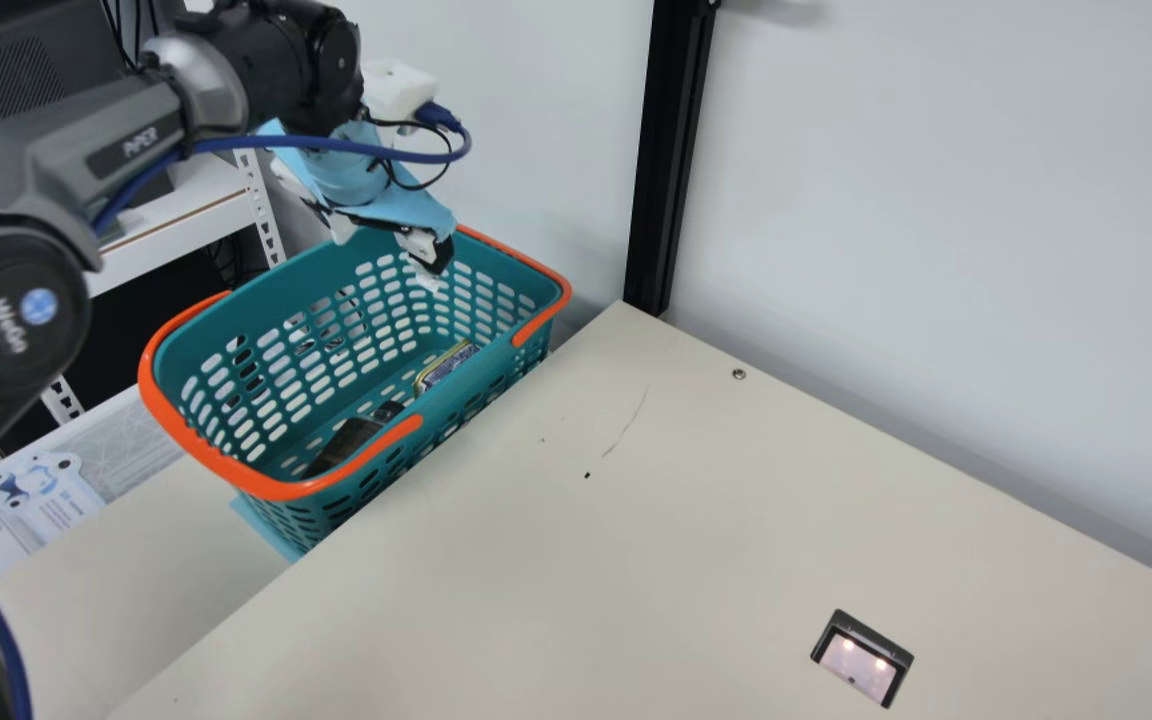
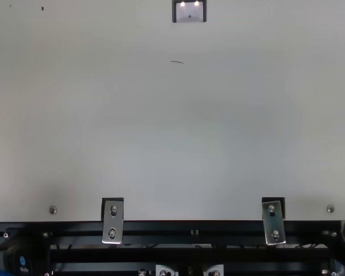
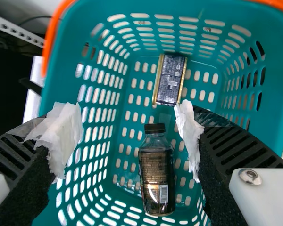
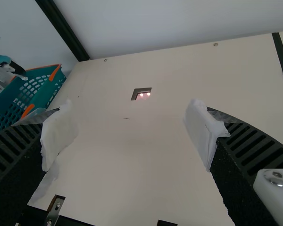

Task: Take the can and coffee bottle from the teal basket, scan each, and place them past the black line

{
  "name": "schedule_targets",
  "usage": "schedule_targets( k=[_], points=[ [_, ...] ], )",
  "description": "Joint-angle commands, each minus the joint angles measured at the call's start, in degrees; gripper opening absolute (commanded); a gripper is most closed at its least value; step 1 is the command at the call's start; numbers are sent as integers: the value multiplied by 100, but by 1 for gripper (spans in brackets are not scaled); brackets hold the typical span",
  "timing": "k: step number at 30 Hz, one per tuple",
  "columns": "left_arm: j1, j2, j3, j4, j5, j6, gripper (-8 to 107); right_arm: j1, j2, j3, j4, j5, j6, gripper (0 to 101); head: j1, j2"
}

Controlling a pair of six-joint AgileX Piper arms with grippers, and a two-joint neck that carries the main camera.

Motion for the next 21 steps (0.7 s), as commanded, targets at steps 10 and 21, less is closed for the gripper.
schedule_targets(
  k=[10,21],
  points=[
    [-3,1292,-859,-319,177,218,90,0,0,0,0,0,0,101,-154,102],
    [-224,1660,-447,-654,-245,-229,90,0,0,0,0,0,0,101,-154,102]
  ],
)
